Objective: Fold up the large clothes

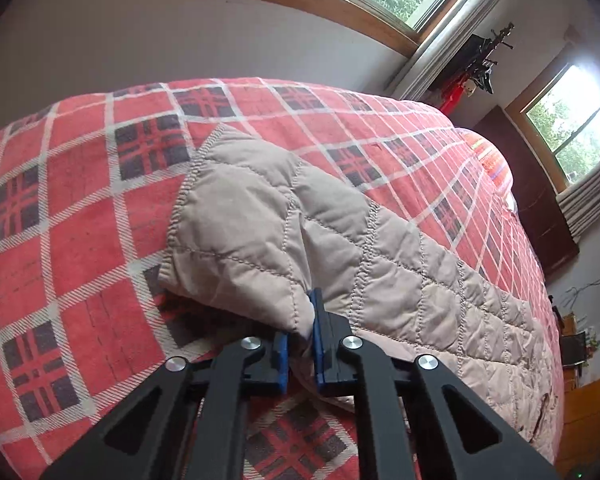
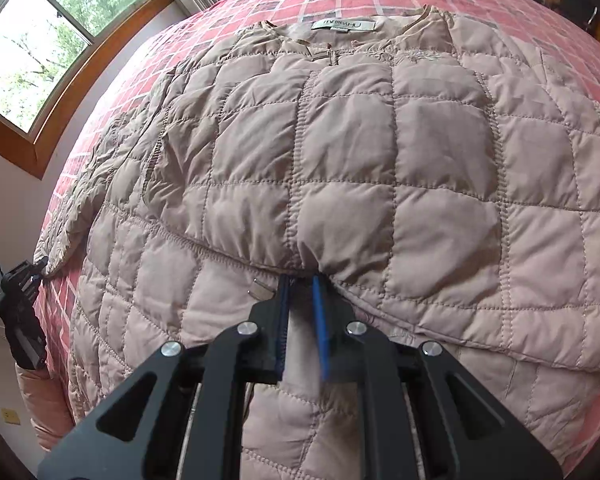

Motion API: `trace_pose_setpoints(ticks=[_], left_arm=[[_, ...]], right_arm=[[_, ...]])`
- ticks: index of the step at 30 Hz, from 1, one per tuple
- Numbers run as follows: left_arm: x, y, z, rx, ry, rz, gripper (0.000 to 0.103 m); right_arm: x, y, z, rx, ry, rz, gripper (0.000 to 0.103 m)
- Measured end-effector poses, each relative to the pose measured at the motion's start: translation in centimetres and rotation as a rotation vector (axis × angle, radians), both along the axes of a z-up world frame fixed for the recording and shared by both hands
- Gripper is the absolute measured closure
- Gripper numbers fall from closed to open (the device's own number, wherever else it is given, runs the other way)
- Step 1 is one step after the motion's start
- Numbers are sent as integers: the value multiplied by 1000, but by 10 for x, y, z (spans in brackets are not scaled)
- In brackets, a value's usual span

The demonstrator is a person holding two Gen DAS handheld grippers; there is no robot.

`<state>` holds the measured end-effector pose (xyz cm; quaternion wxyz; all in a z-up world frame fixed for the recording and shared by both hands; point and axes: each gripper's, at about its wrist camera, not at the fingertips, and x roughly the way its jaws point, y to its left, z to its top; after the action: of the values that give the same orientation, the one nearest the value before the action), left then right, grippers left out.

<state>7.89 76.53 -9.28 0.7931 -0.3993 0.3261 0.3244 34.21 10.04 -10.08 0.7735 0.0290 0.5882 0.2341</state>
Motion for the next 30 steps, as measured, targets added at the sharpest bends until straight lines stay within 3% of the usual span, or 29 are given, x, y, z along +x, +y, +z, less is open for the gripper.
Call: trace_pose_setpoints(ticks=[2, 8, 16, 21, 30], left_arm=[[2, -3, 4, 17, 2, 2, 96], [11, -39, 44, 174, -19, -75, 98], [60, -141, 106, 339, -109, -326, 98], [98, -200, 110, 348, -119, -464, 98], [132, -290, 98, 340, -126, -675, 98]], right_arm=[[1, 5, -3, -3, -2, 2, 91], [1, 6, -5, -9, -4, 7, 91], [1, 6, -4, -5, -4, 12, 91], [3, 2, -5, 18, 12, 7, 91], [4, 1, -5, 23, 16, 7, 91]])
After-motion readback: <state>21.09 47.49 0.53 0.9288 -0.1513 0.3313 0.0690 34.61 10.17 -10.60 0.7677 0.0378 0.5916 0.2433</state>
